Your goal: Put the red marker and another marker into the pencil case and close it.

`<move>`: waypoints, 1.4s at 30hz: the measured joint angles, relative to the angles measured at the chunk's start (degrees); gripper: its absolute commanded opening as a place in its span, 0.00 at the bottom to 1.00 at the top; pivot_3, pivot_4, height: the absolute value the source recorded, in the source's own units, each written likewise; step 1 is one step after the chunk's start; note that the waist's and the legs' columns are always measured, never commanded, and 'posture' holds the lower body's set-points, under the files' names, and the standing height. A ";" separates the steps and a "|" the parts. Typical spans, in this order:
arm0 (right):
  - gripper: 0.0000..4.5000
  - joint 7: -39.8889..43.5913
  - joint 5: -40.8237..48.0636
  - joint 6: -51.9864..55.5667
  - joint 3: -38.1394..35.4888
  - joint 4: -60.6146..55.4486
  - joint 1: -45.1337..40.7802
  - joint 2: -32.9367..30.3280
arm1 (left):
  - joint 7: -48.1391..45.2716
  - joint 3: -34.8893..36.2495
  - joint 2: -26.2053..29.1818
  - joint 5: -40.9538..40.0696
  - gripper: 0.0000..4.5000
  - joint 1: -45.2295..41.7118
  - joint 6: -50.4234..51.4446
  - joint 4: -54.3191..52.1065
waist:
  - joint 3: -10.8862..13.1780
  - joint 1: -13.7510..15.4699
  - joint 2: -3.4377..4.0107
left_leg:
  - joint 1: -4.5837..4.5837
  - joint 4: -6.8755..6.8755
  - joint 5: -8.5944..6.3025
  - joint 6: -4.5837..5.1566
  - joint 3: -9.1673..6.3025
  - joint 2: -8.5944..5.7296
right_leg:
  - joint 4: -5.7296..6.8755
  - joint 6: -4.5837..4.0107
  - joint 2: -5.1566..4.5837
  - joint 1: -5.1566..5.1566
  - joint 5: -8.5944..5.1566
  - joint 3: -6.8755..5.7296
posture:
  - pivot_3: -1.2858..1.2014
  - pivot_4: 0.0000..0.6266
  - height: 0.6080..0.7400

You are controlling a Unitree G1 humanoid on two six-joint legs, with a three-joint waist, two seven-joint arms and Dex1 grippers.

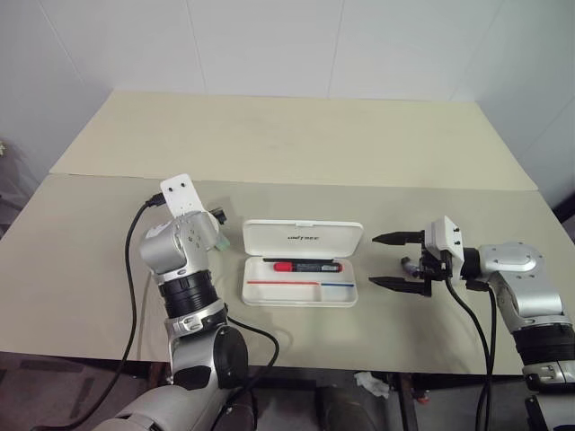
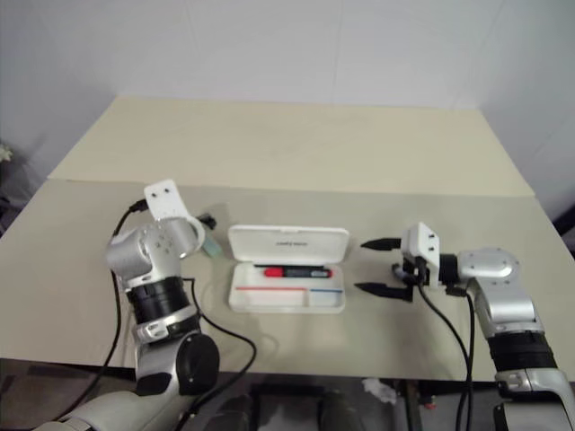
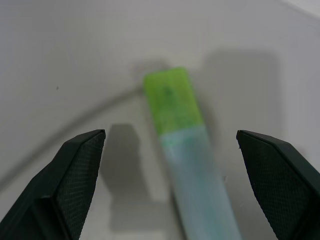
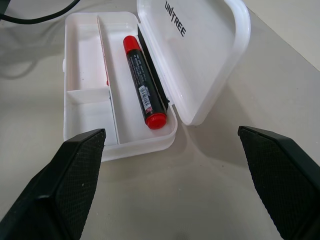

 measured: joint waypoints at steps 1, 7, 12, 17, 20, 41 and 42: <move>1.00 -0.02 0.00 0.00 0.00 0.00 0.00 0.00 | -0.31 0.00 0.02 0.03 1.00 0.01 0.33 0.03 | 0.00 0.00 0.00 | 0.00 0.00 0.00 0.00 0.00 0.00 | 0.00 0.00 0.00 0.00 0.00 0.00 | 0.52 0.24 1.00; 1.00 -0.08 -0.03 -0.02 0.00 0.01 -0.08 0.01 | -2.77 -0.23 1.30 0.09 0.95 -0.04 1.62 1.85 | -0.02 -0.02 0.03 | 0.05 0.00 0.00 -0.02 0.01 0.00 | 0.01 0.00 0.00 0.03 0.00 0.00 | 0.52 0.24 1.00; 1.00 -0.14 -0.04 -0.04 0.00 0.01 -0.13 0.01 | -5.20 -0.42 4.20 0.08 0.64 -0.22 1.38 4.73 | -0.05 -0.06 0.08 | 0.20 0.00 0.14 -0.11 0.00 -0.01 | 0.22 0.02 0.02 0.08 0.02 0.00 | 0.52 0.24 1.00; 1.00 -0.14 0.00 -0.06 -0.01 0.01 -0.12 0.00 | -6.64 -0.53 5.46 0.14 0.29 -0.53 -0.16 7.01 | -0.05 -0.17 0.08 | 0.20 0.01 0.29 -0.06 0.01 -0.02 | 0.14 0.16 0.03 0.12 0.17 0.02 | 0.52 0.24 1.00; 1.00 -0.14 0.05 -0.08 -0.37 0.01 -0.04 -0.13 | -7.14 -0.89 5.98 0.19 0.24 -0.54 -0.54 7.57 | -0.05 -0.27 0.08 | 0.21 0.00 0.30 -0.06 0.01 -0.01 | 0.14 0.16 0.04 0.12 0.18 0.02 | 0.52 0.24 1.00; 1.00 -0.69 6.80 6.23 -7.23 -4.35 3.08 -1.60 | -34.82 -20.78 30.29 -3.20 0.24 0.02 -14.81 3.60 | -0.02 -0.08 0.04 | -0.03 -0.21 0.18 -0.06 0.02 0.03 | -0.23 0.18 -0.01 0.00 0.19 0.03 | 0.52 0.24 1.00; 1.00 -0.66 7.68 6.64 -7.61 -4.93 3.09 -1.60 | -37.99 -21.32 31.78 -4.31 0.24 -0.02 -15.83 2.90 | -0.02 -0.08 0.04 | -0.03 -0.22 0.18 -0.06 0.02 0.04 | -0.26 0.17 -0.01 0.01 0.19 0.02 | 0.52 0.24 1.00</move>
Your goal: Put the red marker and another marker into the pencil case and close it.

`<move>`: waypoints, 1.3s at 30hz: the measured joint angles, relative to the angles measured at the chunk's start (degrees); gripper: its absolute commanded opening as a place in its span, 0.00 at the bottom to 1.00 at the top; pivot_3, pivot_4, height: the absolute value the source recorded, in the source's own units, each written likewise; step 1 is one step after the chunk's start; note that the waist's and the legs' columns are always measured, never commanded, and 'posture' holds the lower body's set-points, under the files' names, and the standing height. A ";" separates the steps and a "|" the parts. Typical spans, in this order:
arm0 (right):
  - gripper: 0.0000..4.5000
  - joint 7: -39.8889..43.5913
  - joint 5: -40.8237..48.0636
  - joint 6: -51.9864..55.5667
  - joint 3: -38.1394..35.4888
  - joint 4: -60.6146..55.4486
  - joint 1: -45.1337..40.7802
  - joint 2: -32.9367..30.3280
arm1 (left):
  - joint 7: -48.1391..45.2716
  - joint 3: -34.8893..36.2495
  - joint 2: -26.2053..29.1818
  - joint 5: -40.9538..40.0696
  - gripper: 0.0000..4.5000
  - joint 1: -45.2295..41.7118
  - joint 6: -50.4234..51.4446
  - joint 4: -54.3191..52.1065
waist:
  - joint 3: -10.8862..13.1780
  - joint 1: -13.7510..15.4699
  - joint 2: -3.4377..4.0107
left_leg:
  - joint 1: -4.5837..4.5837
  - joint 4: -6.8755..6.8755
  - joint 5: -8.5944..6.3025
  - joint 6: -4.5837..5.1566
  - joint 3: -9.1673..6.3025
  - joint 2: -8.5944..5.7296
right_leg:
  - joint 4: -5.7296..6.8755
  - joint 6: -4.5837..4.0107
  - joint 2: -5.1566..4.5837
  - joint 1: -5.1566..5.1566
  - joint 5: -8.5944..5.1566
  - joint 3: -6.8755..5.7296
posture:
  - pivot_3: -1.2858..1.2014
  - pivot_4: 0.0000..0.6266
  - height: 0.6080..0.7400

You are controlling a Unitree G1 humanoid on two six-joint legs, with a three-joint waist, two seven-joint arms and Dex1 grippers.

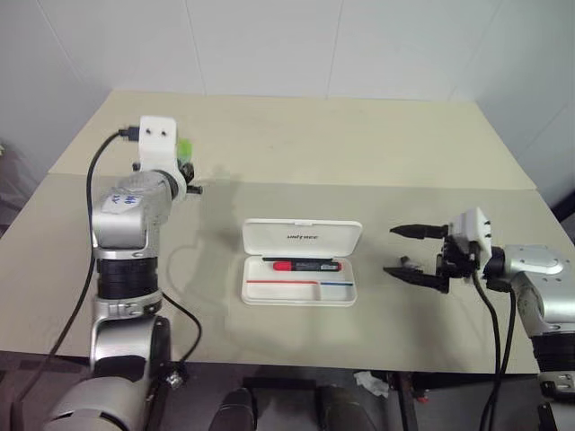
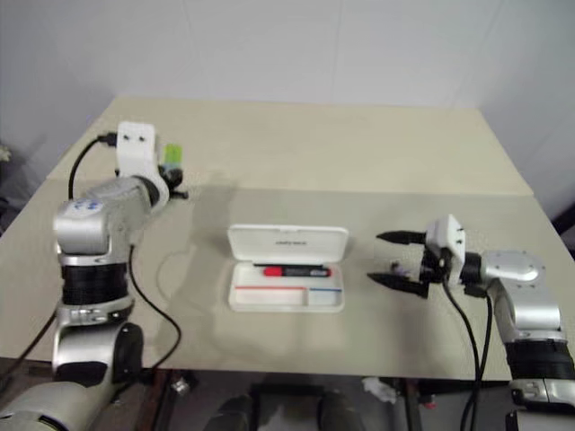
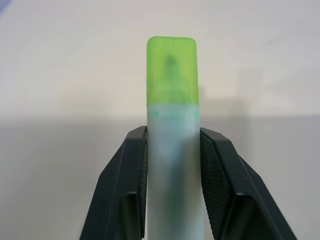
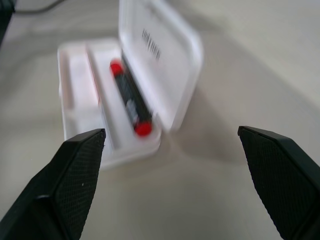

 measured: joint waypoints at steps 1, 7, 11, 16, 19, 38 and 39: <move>1.00 0.27 0.66 0.15 -0.27 -0.54 0.29 0.00 | -3.23 -0.84 1.54 -1.03 0.24 0.00 -1.16 -1.01 | 0.00 0.00 0.00 | -0.02 -0.02 0.00 0.01 0.00 0.00 | -0.03 0.00 0.00 0.00 0.00 -0.01 | 0.52 0.24 1.00; 1.00 1.06 2.86 1.59 -1.07 -1.59 1.60 0.29 | -20.39 -4.48 8.74 -8.25 0.24 -0.22 -5.59 -7.88 | 0.00 -0.02 0.00 | -0.03 -0.06 -0.04 0.06 0.02 0.00 | -0.08 -0.04 -0.03 0.00 -0.02 0.01 | 0.52 0.24 1.00; 1.00 0.83 2.68 1.58 -1.06 -1.57 1.54 0.32 | -29.12 -5.67 9.74 -14.23 0.24 -0.95 -5.97 -12.30 | 0.00 -0.04 0.00 | -0.02 -0.06 -0.05 0.07 0.02 0.00 | -0.08 -0.06 -0.03 0.00 -0.03 0.01 | 0.52 0.24 1.00; 1.00 -0.03 1.14 0.57 -1.06 -1.21 1.41 0.35 | -38.63 -7.87 10.83 -26.79 0.24 -1.86 1.45 -21.46 | 0.01 -0.09 0.01 | -0.02 -0.07 -0.08 0.13 0.03 0.02 | -0.07 -0.11 -0.04 0.00 -0.08 0.02 | 0.52 0.24 1.00; 1.00 -0.24 0.77 0.47 -1.06 -1.17 1.40 0.35 | -41.76 -10.30 11.85 -31.15 0.24 -1.54 3.80 -24.88 | 0.01 -0.32 0.02 | 0.00 -0.06 -0.08 0.13 0.04 0.04 | -0.04 -0.12 -0.01 0.00 -0.08 0.03 | 0.52 0.24 1.00; 1.00 -4.03 0.10 0.55 -1.10 -3.31 4.97 0.45 | -53.92 -30.20 23.19 -22.96 0.24 9.45 -7.73 -24.29 | 0.01 -0.08 0.02 | 0.03 -0.02 -0.12 0.20 0.12 0.04 | -0.05 -0.24 -0.01 0.01 -0.14 0.11 | 0.52 0.24 1.00; 1.00 -4.14 0.13 0.58 -1.10 -3.83 5.29 0.47 | -54.38 -30.77 23.64 -21.88 0.24 9.59 -8.55 -23.45 | 0.01 -0.08 0.03 | 0.03 -0.02 -0.12 0.20 0.12 0.03 | -0.05 -0.26 -0.01 0.00 -0.15 0.12 | 0.52 0.24 1.00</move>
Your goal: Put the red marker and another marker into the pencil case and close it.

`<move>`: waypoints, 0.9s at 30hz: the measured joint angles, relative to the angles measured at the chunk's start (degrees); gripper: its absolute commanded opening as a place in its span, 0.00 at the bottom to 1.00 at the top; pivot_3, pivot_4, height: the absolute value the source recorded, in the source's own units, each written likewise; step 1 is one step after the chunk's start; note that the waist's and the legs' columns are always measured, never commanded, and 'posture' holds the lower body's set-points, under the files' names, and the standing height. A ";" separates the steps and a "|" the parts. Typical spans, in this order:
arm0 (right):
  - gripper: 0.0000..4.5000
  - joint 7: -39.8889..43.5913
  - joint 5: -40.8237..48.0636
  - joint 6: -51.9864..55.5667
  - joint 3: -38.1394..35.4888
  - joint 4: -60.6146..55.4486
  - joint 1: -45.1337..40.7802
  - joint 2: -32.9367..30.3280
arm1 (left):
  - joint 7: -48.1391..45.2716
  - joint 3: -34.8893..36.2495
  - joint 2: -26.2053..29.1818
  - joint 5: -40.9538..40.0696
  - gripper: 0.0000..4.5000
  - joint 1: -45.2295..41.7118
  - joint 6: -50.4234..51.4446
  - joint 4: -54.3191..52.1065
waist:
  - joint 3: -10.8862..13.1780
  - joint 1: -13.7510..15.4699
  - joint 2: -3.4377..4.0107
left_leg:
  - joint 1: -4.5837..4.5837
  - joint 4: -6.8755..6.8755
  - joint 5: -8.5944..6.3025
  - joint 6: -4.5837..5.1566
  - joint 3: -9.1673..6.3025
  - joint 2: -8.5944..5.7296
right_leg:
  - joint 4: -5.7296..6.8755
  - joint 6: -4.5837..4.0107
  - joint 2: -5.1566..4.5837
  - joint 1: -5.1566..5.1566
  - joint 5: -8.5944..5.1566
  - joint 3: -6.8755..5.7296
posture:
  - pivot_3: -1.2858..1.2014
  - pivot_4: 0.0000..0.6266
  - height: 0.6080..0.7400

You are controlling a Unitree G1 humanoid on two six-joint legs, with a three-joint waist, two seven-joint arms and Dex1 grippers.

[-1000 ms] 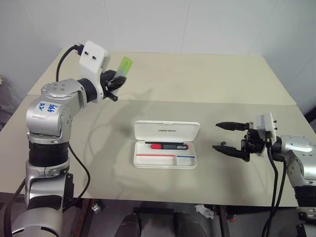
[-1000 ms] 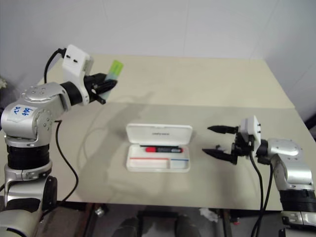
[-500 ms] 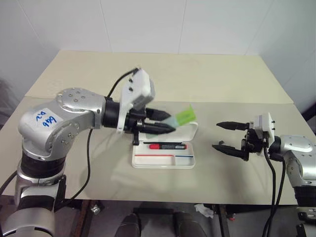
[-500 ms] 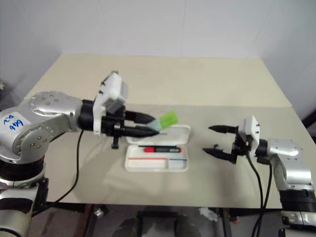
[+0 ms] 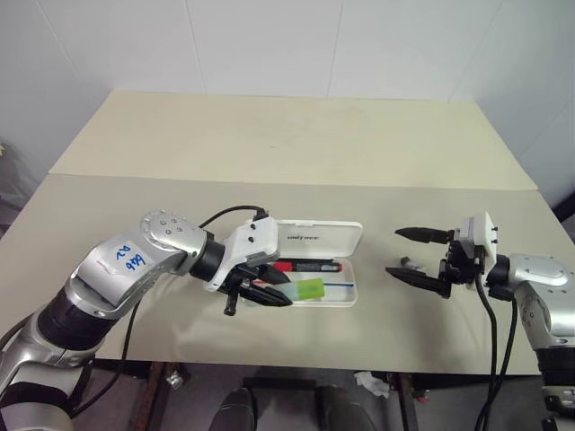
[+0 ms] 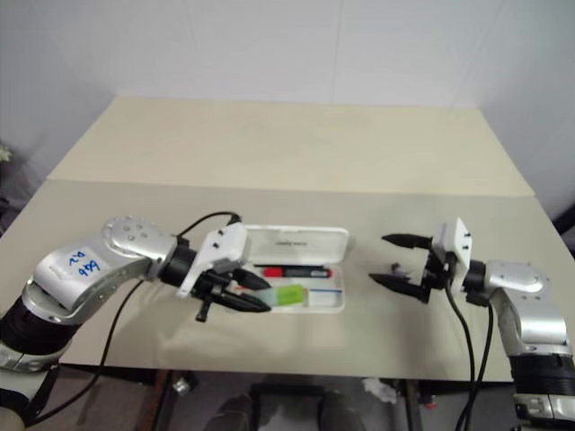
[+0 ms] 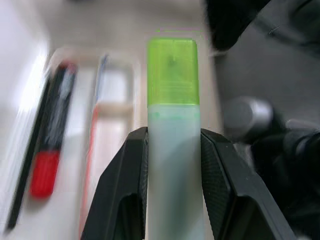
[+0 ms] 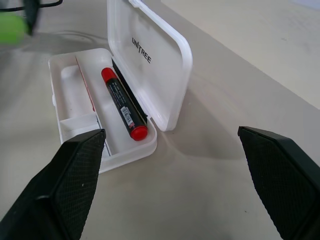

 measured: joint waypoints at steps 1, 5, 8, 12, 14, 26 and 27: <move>1.00 -0.16 0.02 0.02 0.00 -0.19 0.38 0.02 | -0.43 -0.39 0.47 0.92 0.24 0.15 -0.67 0.45 | 0.00 -0.03 0.00 | 0.00 0.00 0.00 0.00 0.00 0.00 | 0.00 -0.01 0.00 0.00 0.00 0.00 | 0.52 0.24 1.00; 1.00 -0.87 0.01 0.07 0.00 -0.20 1.13 0.23 | -2.35 -2.23 1.39 4.03 0.24 0.33 -3.62 1.49 | 0.00 0.00 0.00 | 0.00 -0.02 -0.02 0.03 0.01 0.01 | -0.01 -0.05 -0.01 0.00 -0.04 -0.01 | 0.52 0.24 1.00; 1.00 -1.11 0.01 0.07 0.00 -0.25 1.15 0.28 | -3.25 -2.93 1.26 6.17 0.24 0.33 -5.11 3.76 | 0.00 -0.01 0.00 | 0.00 -0.01 -0.02 0.04 0.01 0.01 | 0.00 -0.05 -0.01 0.00 -0.04 -0.01 | 0.52 0.24 1.00; 1.00 -1.44 0.01 0.10 0.00 -0.62 1.25 0.54 | -4.69 -3.68 0.76 8.58 0.24 0.04 -7.42 5.66 | 0.00 0.01 0.00 | -0.01 -0.02 -0.02 0.04 0.01 0.01 | 0.00 -0.05 -0.01 0.00 -0.03 -0.01 | 0.52 0.24 1.00; 1.00 -1.63 0.01 0.13 0.00 -1.13 1.31 0.56 | -5.54 -4.18 0.22 9.78 0.24 -0.16 -8.70 7.11 | 0.00 0.03 0.00 | -0.01 -0.02 -0.02 0.04 0.01 0.01 | 0.00 -0.05 -0.01 0.00 -0.04 -0.02 | 0.52 0.24 1.00; 1.00 -2.31 0.03 0.39 0.00 -2.56 2.89 0.62 | -8.16 -6.30 -6.88 14.93 0.24 -4.05 -12.42 14.34 | 0.00 0.02 0.00 | -0.01 0.03 -0.03 0.05 0.00 0.00 | 0.04 -0.04 -0.01 0.00 -0.03 -0.01 | 0.52 0.24 1.00; 1.00 -2.34 0.03 0.39 0.00 -2.66 2.95 0.62 | -8.30 -6.45 -7.33 15.25 0.24 -4.12 -12.57 14.66 | 0.00 -0.04 0.00 | -0.01 0.02 -0.03 0.05 0.00 0.00 | 0.04 -0.03 0.00 0.00 -0.03 -0.01 | 0.52 0.24 1.00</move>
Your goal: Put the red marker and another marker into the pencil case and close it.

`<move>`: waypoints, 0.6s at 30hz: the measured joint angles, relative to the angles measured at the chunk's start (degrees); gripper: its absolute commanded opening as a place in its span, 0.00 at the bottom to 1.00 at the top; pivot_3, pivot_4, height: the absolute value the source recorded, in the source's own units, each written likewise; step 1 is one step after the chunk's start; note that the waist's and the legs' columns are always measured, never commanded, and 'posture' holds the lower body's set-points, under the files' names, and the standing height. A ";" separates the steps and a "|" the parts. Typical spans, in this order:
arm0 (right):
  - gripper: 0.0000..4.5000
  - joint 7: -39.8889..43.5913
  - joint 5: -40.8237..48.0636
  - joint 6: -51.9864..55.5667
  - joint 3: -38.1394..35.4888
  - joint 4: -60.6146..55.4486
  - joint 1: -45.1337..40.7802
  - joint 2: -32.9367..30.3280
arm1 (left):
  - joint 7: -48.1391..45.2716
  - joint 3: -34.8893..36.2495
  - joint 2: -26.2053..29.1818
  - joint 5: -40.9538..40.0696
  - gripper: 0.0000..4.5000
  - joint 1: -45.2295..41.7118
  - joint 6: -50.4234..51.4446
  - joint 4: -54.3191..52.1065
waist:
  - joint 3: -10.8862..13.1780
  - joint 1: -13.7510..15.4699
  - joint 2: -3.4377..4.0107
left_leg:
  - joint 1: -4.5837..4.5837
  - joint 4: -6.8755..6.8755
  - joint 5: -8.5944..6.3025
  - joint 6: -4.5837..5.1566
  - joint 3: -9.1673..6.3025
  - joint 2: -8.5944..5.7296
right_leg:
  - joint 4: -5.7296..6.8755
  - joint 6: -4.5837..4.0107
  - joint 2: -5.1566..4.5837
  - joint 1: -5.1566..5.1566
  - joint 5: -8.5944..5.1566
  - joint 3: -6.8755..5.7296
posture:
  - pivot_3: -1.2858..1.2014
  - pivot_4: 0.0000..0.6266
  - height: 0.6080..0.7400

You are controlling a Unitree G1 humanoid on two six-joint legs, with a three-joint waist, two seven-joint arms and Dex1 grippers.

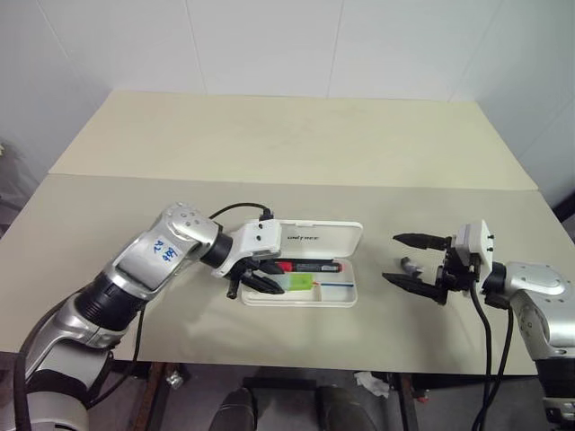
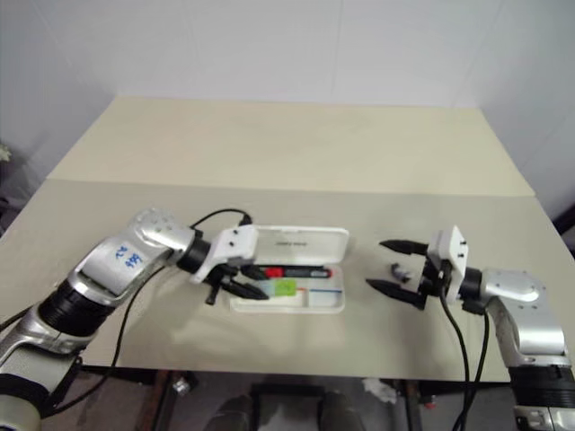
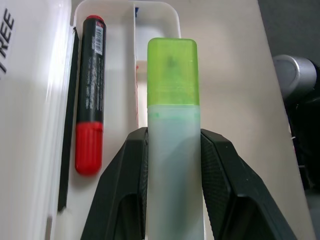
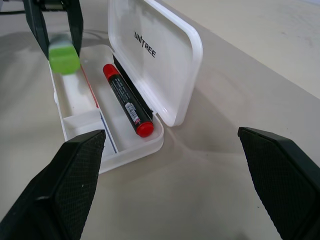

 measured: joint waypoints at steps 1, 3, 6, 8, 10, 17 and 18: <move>1.00 -0.03 0.00 0.00 0.00 -0.11 0.13 0.00 | -0.19 -0.12 -0.54 0.35 0.24 -0.04 -0.22 0.59 | 0.00 -0.01 0.00 | 0.01 0.00 0.00 0.00 0.00 0.00 | 0.01 0.00 0.00 0.00 0.00 0.00 | 0.52 0.24 1.00; 1.00 -0.17 0.00 0.00 0.00 -0.32 0.22 0.00 | -0.24 -0.48 -0.86 0.91 0.24 -0.04 -0.60 1.35 | 0.00 -0.01 0.00 | 0.01 0.00 0.00 0.00 -0.01 0.02 | 0.02 0.00 0.01 0.00 0.00 -0.01 | 0.52 0.24 1.00; 1.00 -0.45 0.04 0.04 0.00 -1.20 0.67 0.00 | -0.25 -0.55 -1.52 1.40 0.24 -0.04 -0.83 1.40 | 0.00 0.09 0.00 | 0.00 0.02 0.00 0.00 -0.01 0.00 | 0.02 0.00 0.00 0.00 0.00 -0.01 | 0.52 0.24 1.00; 1.00 -0.66 0.06 0.07 0.00 -1.74 0.81 0.00 | -0.31 -0.55 -1.87 1.52 0.32 -0.04 -0.90 1.40 | 0.00 0.10 0.00 | -0.01 0.03 0.00 0.00 -0.01 0.00 | 0.02 0.01 0.00 0.00 0.00 -0.01 | 0.52 0.24 1.00; 1.00 -0.80 0.09 0.09 0.00 -1.88 1.02 0.00 | -0.40 -0.55 -2.04 1.55 0.45 -0.04 -0.87 1.40 | 0.00 0.10 0.00 | 0.00 0.03 0.00 0.00 -0.01 0.00 | 0.03 0.01 0.00 0.00 0.00 -0.01 | 0.52 0.24 1.00; 1.00 -0.93 0.09 0.15 -0.01 -1.90 1.76 0.00 | -0.51 -0.55 -3.02 1.57 0.96 -0.13 -0.28 1.40 | 0.00 0.02 0.00 | 0.02 0.04 0.00 0.00 -0.01 0.01 | 0.08 0.01 0.01 0.00 0.00 -0.01 | 0.52 0.24 1.00; 1.00 -0.95 0.09 0.14 0.00 -1.90 1.75 0.00 | -0.51 -0.55 -3.03 1.58 0.98 -0.12 -0.26 1.40 | 0.00 0.03 0.00 | 0.02 0.04 0.00 0.00 -0.02 0.01 | 0.08 0.01 0.01 0.00 0.00 -0.01 | 0.52 0.24 1.00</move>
